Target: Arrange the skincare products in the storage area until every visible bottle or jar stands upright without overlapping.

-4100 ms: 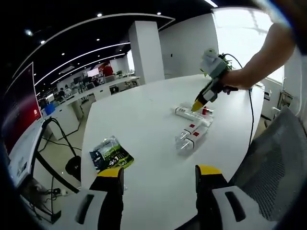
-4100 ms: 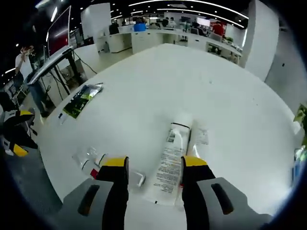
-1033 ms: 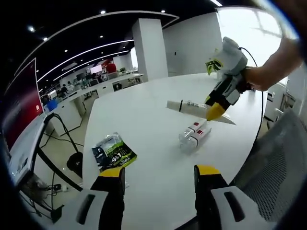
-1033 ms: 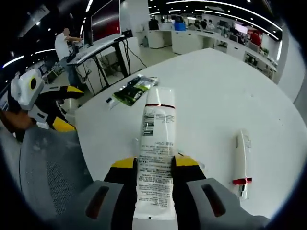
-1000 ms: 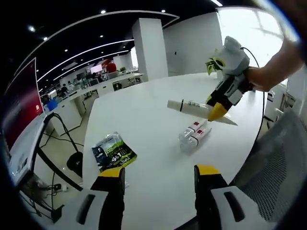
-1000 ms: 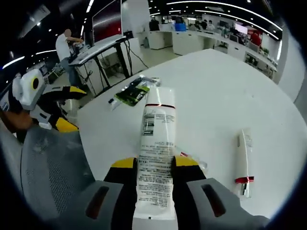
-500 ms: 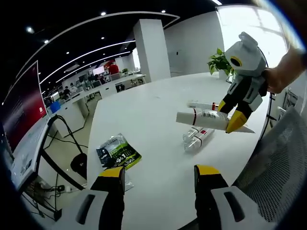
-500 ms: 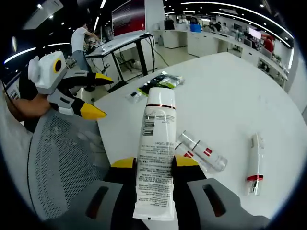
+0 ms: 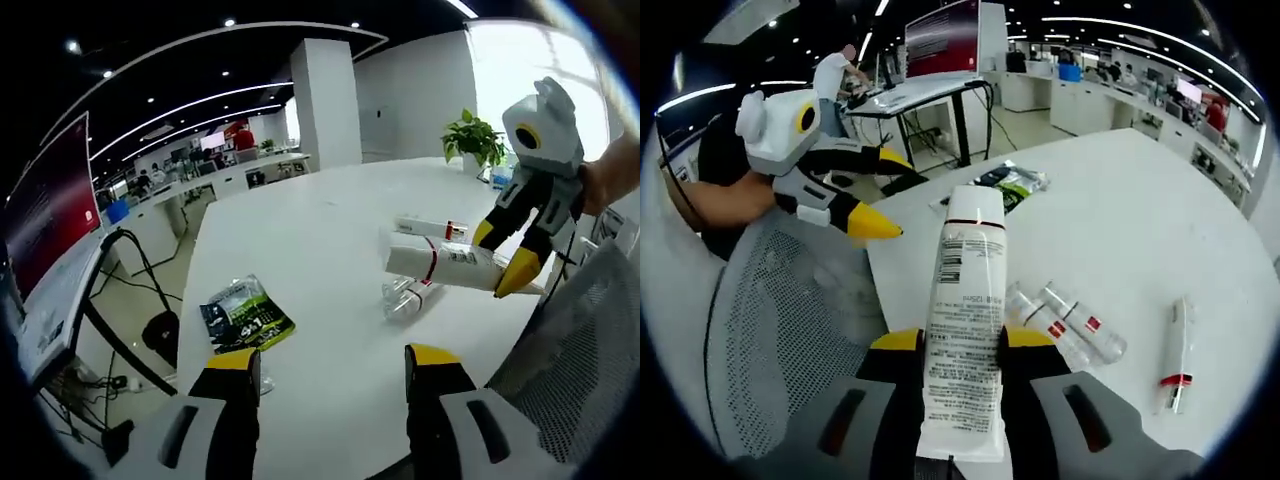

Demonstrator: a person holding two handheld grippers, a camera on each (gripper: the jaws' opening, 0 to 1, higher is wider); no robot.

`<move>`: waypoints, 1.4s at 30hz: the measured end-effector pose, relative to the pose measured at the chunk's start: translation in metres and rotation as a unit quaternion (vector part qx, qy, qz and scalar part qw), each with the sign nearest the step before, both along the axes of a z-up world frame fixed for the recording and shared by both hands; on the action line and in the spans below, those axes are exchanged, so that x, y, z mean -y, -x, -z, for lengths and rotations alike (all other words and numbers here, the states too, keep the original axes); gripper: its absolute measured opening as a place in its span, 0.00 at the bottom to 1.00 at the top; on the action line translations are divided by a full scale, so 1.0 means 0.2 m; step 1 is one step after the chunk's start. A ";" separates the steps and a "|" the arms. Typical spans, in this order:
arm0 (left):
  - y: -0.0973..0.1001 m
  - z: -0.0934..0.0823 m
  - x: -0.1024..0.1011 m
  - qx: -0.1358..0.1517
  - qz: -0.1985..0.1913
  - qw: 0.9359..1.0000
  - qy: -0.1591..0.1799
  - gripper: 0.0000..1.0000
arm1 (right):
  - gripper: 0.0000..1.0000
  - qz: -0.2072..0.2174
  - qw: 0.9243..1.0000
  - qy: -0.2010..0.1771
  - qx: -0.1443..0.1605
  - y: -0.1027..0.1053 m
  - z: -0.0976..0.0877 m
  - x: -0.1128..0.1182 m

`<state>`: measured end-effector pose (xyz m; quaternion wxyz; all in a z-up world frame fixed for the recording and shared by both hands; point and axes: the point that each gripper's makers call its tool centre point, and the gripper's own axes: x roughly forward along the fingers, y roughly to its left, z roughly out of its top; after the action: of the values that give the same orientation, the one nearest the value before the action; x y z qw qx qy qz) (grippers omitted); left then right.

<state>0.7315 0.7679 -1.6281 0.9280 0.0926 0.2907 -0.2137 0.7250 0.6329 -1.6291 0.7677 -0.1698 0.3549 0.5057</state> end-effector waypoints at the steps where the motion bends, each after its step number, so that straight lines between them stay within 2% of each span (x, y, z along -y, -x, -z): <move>1: 0.00 0.01 0.02 -0.003 0.010 1.000 -0.006 0.60 | 0.25 -0.002 1.000 0.001 0.002 0.00 0.00 0.01; 3: 0.01 0.02 0.05 -0.013 0.026 1.000 -0.012 0.60 | 0.25 -0.005 1.000 0.003 0.005 0.00 -0.01 0.02; 4: 0.02 0.04 0.08 -0.028 0.042 0.999 -0.008 0.60 | 0.25 -0.005 1.000 0.003 0.005 -0.01 -0.02 0.03; 6: 0.02 0.04 0.11 -0.046 0.034 0.998 0.017 0.61 | 0.26 -0.005 1.000 0.003 0.005 -0.02 -0.02 0.04; 8: 0.00 0.00 0.16 -0.027 0.046 0.998 0.033 0.66 | 0.26 -0.008 1.000 0.005 0.007 -0.02 -0.04 0.05; 10: 0.00 -0.02 0.20 -0.020 0.061 0.997 0.032 0.68 | 0.26 -0.014 1.000 0.007 0.006 -0.02 -0.05 0.07; 12: -0.01 -0.04 0.23 -0.001 0.077 0.997 0.021 0.68 | 0.26 -0.027 0.999 0.013 -0.010 0.01 -0.04 0.08; 14: 0.00 -0.06 0.27 -0.003 0.091 0.996 0.025 0.68 | 0.26 -0.050 0.998 0.036 -0.004 0.04 -0.02 0.10; 16: 0.02 -0.07 0.34 0.002 0.130 0.991 0.028 0.69 | 0.26 -0.065 0.997 0.048 0.002 0.06 -0.01 0.10; 18: 0.04 -0.07 0.39 0.003 0.153 0.988 0.029 0.70 | 0.26 -0.080 0.995 0.056 0.003 0.09 0.00 0.09; 19: 0.08 -0.07 0.46 0.002 0.192 0.981 0.033 0.70 | 0.26 -0.089 0.994 0.060 0.006 0.10 0.00 0.09; 20: 0.10 -0.06 0.49 0.002 0.214 0.976 0.029 0.70 | 0.26 -0.104 0.992 0.069 0.012 0.12 0.01 0.09; 22: 0.13 -0.03 0.53 -0.001 0.244 0.970 0.014 0.70 | 0.25 -0.131 0.987 0.089 0.023 0.14 0.02 0.09; 23: 0.14 -0.01 0.54 -0.007 0.258 0.966 -0.004 0.69 | 0.25 -0.147 0.983 0.104 0.031 0.15 0.03 0.10; 26: 0.18 0.03 0.57 -0.014 0.294 0.955 -0.038 0.66 | 0.25 -0.165 0.979 0.118 0.036 0.18 0.04 0.09; 28: 0.21 0.06 0.60 -0.021 0.328 0.943 -0.061 0.63 | 0.25 -0.176 0.976 0.120 0.036 0.20 0.05 0.09; 30: 0.23 0.08 0.62 -0.025 0.349 0.934 -0.075 0.62 | 0.25 -0.189 0.973 0.129 0.039 0.21 0.05 0.09; 33: 0.24 0.07 0.65 -0.024 0.363 0.928 -0.084 0.59 | 0.25 -0.208 0.966 0.144 0.052 0.22 0.05 0.09; 35: 0.24 0.08 0.66 -0.028 0.372 0.922 -0.107 0.58 | 0.25 -0.212 0.965 0.144 0.051 0.23 0.04 0.08; 37: 0.25 0.09 0.68 -0.027 0.378 0.919 -0.107 0.58 | 0.25 -0.225 0.962 0.145 0.057 0.25 0.02 0.07; 38: 0.25 0.08 0.71 -0.023 0.389 0.915 -0.104 0.57 | 0.25 -0.233 0.959 0.149 0.059 0.27 0.01 0.06; 39: 0.26 0.08 0.71 -0.023 0.392 0.913 -0.107 0.53 | 0.25 -0.237 0.958 0.151 0.059 0.27 0.01 0.05; 40: 0.26 0.09 0.72 -0.016 0.413 0.902 -0.124 0.48 | 0.25 -0.239 0.958 0.151 0.057 0.28 0.00 0.05; 41: 0.27 0.09 0.72 -0.011 0.424 0.895 -0.135 0.43 | 0.25 -0.240 0.958 0.150 0.053 0.28 0.00 0.04; 42: 0.26 0.09 0.70 -0.009 0.420 0.895 -0.152 0.39 | 0.25 -0.242 0.958 0.150 0.046 0.29 0.00 0.04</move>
<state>0.6804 0.6273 -1.6468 0.7237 0.3440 0.2618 -0.5380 0.6664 0.6253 -1.6295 0.6037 -0.3869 0.3390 0.6090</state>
